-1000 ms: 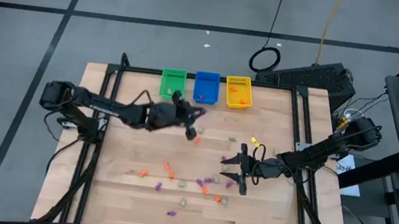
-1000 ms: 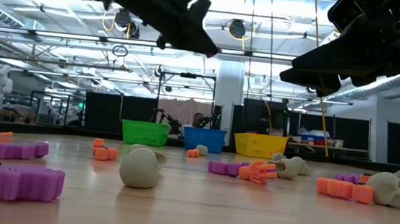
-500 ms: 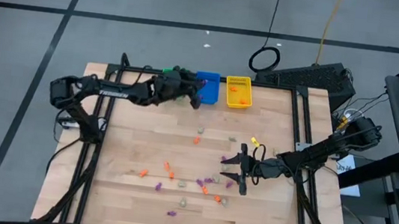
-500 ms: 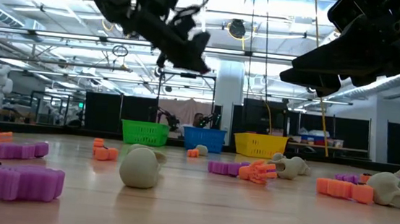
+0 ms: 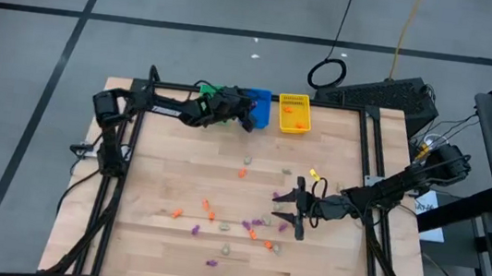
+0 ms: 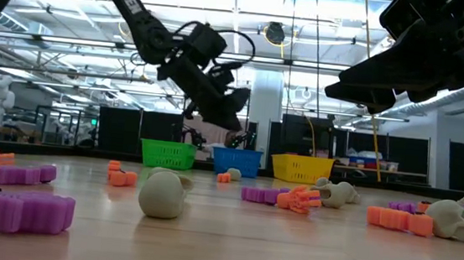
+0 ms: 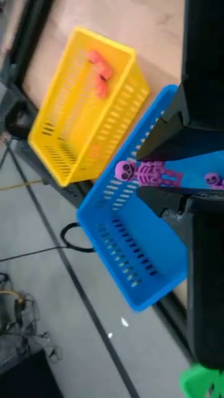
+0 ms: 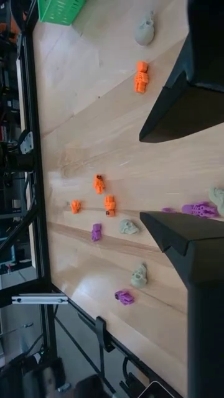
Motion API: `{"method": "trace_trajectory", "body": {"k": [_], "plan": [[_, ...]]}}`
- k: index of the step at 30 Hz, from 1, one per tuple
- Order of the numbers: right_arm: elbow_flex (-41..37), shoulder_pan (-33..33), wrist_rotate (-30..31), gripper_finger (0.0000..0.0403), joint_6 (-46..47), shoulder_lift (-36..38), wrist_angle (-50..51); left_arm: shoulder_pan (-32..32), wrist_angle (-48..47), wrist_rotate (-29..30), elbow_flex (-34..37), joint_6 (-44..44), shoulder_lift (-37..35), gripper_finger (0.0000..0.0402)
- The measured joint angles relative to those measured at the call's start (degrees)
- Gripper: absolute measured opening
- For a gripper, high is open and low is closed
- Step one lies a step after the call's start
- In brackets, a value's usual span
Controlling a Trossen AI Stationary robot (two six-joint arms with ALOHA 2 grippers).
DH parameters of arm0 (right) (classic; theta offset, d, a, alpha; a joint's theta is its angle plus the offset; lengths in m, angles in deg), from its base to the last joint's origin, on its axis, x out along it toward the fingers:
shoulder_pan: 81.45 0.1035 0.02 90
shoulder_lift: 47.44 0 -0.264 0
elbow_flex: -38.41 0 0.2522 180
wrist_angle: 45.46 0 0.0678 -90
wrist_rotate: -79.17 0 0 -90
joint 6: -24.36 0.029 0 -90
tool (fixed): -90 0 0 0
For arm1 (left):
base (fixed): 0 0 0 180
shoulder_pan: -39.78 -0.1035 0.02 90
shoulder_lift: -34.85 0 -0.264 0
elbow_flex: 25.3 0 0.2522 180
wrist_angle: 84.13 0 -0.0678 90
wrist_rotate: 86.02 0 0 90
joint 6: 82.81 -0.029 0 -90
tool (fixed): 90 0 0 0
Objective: Sort Halloween decoration
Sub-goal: Put the purple skeleton toy into the blue bin
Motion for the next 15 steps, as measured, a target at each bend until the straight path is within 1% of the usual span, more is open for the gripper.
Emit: {"method": "trace_trajectory", "body": {"k": [4,10,13,15], "plan": [[0.0,0.0,0.0,0.018,0.0,0.0,0.0,-0.07,0.13,-3.14,-1.47,0.0,1.83,0.0059],[0.0,0.0,-0.02,0.018,0.0,0.0,0.04,-0.13,-0.97,-3.6,-1.74,0.02,2.21,0.0059],[0.0,0.0,-0.04,0.018,0.0,0.0,0.04,-0.15,-1.51,-3.39,-1.75,0.0,2.21,0.0073],[0.0,0.0,-0.04,0.018,0.0,0.0,0.04,-0.15,-1.58,-3.32,-1.75,0.0,2.21,0.0094]]}}
